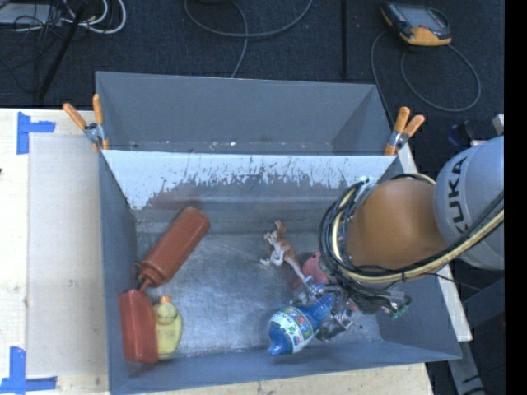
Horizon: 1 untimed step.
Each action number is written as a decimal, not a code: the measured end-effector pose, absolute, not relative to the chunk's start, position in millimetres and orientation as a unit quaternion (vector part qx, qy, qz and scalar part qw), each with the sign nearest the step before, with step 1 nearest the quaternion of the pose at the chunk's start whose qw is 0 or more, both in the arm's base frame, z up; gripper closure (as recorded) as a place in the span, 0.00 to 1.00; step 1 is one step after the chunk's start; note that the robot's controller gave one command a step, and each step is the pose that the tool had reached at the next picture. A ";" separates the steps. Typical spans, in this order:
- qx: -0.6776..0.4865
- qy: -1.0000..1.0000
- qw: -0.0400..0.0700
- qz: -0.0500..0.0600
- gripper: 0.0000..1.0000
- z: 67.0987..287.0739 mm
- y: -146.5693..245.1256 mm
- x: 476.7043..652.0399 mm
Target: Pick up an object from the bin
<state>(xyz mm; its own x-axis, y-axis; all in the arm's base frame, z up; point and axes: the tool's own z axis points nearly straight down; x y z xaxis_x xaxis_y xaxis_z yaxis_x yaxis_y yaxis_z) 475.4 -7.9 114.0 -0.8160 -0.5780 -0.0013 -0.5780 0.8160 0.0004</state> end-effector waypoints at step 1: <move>-0.303 0.953 0.000 0.000 1.00 125.8 -7.8 475.1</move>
Offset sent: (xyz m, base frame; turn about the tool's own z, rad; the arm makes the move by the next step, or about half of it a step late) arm 0.0001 0.0001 0.0344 0.0000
